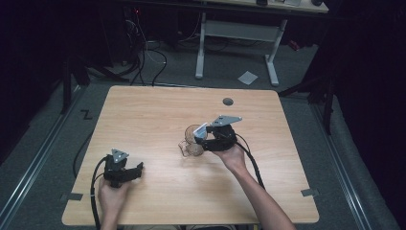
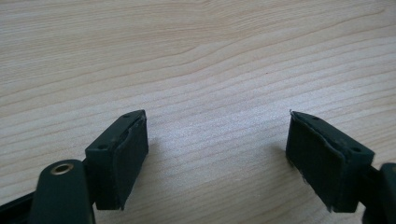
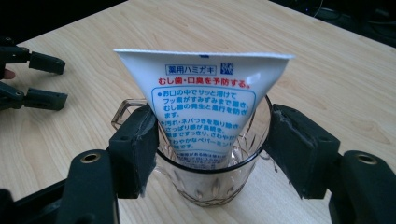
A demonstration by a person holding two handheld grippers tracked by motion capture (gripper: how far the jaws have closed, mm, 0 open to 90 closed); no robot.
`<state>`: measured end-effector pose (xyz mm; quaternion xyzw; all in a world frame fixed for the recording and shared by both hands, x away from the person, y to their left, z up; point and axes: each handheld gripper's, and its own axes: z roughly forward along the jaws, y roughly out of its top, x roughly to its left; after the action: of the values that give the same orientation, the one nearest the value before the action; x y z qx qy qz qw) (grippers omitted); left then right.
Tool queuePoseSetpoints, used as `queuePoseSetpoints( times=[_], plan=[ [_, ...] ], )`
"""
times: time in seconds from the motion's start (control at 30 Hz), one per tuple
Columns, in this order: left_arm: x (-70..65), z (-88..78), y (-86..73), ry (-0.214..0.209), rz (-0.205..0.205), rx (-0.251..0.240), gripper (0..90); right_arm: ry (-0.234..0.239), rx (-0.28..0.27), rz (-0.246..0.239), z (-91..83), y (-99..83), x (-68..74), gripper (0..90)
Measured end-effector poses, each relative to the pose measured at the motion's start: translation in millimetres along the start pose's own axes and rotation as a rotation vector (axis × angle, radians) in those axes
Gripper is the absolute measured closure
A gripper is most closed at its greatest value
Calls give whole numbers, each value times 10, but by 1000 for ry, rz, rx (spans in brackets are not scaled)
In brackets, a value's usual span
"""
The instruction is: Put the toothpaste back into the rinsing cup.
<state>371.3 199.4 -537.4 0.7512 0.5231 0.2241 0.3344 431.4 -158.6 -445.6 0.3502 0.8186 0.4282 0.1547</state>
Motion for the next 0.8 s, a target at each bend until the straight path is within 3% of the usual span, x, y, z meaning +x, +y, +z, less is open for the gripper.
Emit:
queuePoseSetpoints(
  times=[0.8],
  plan=[
    [1, -1, 0, 0, -1, 0, 216, 12, -51, 27, -189, -104, -59, 345]
  ],
)
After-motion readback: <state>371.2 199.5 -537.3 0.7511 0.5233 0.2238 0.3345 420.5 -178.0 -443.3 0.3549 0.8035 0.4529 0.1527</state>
